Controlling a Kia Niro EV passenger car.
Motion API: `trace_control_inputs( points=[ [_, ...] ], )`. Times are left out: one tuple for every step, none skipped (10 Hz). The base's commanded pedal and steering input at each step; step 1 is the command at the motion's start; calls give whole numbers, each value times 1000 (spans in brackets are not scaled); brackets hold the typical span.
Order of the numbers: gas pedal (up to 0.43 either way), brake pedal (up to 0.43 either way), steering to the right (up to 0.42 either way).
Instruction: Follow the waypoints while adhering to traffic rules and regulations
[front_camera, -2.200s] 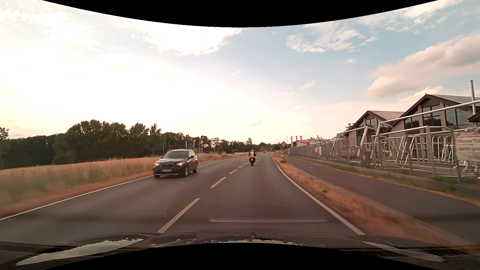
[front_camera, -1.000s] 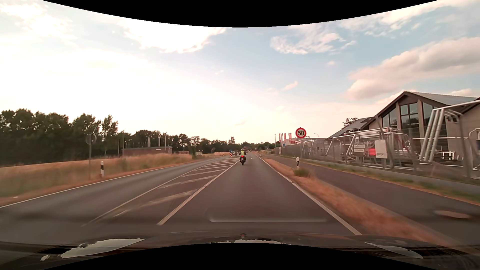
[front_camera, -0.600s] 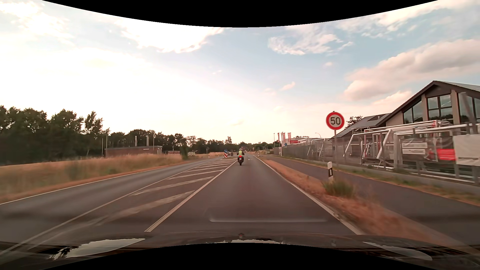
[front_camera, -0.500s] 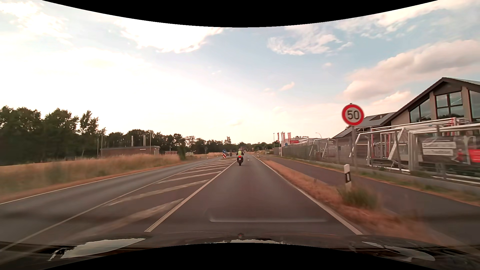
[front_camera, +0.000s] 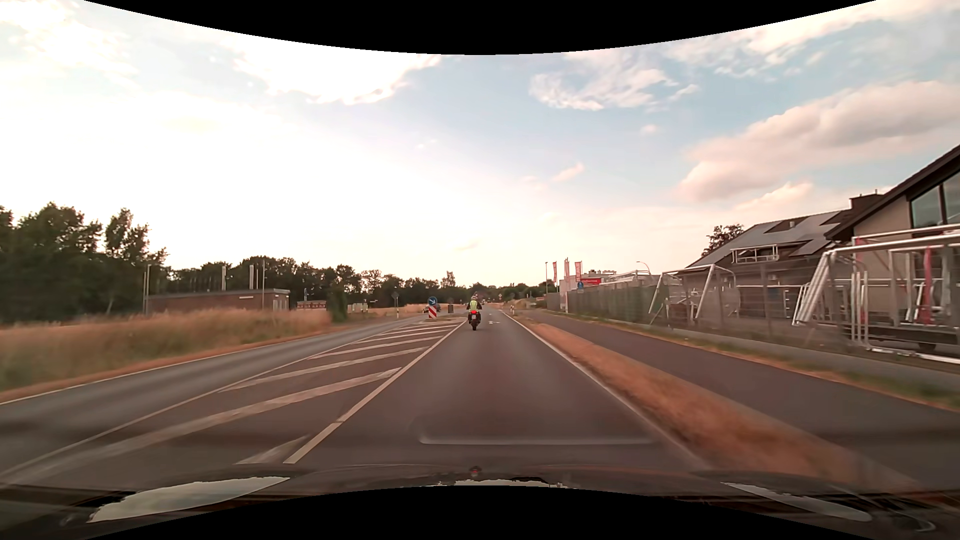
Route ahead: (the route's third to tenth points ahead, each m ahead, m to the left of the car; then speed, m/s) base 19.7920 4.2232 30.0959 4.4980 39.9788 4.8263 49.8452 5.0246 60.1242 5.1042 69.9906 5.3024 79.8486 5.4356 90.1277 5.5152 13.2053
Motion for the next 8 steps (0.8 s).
trace_control_inputs(
  points=[
    [110, 0, 5],
    [118, 0, 4],
    [130, 0, 4],
    [130, 0, 4],
    [130, 0, 2],
    [138, 0, -2],
    [138, 0, -2],
    [138, 0, -2]
  ],
)
